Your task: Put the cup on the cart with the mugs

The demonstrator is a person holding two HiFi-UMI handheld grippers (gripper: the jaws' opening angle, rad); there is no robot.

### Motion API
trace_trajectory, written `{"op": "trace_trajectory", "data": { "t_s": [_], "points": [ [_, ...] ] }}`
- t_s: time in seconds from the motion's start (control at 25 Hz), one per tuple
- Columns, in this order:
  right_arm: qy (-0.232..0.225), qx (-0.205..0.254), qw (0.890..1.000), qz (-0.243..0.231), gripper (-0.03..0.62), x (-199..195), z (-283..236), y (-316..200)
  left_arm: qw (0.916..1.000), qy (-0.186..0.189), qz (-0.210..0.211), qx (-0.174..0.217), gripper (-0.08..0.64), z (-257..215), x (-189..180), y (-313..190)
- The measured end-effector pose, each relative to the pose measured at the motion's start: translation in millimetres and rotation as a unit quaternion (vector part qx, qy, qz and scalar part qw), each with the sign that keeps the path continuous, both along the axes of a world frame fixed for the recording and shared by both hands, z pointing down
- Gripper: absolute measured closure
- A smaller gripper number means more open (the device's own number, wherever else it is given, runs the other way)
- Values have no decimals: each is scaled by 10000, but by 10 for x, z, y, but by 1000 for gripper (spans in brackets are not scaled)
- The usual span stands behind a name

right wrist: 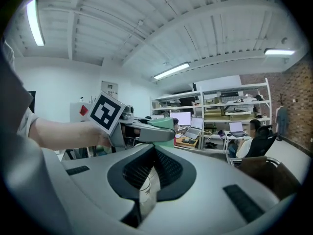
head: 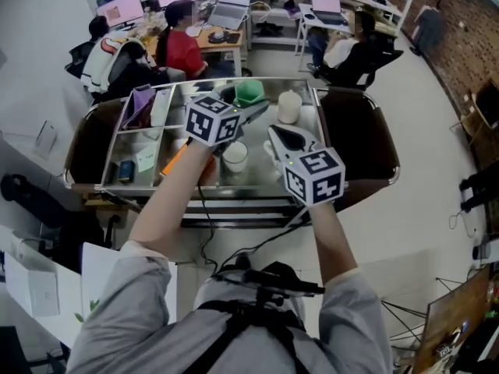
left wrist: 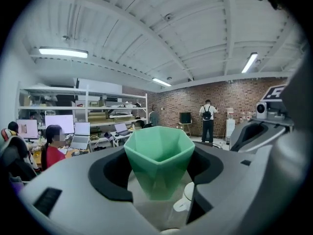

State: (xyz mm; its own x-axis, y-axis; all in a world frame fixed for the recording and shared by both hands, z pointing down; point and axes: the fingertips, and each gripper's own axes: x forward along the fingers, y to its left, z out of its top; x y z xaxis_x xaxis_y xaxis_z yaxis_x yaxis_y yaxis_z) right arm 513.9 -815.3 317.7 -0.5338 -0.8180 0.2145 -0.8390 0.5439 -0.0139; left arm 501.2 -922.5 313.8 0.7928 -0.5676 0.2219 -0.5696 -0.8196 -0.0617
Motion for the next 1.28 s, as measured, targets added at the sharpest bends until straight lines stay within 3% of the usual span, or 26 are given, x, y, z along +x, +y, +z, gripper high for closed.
{"op": "trace_trajectory", "data": {
  "t_s": [0.6, 1.08, 1.28],
  "points": [
    [362, -666, 9971, -88, 589, 206, 422, -1192, 9986, -57, -465, -248, 241, 703, 310, -1202],
    [317, -856, 9955, -252, 589, 357, 650, -1467, 9944, -362, -866, -486, 241, 1311, 364, -1799],
    [243, -847, 9957, -277, 590, 423, 654, -1503, 9904, -377, -1036, -832, 241, 1583, 331, -1944]
  ]
}}
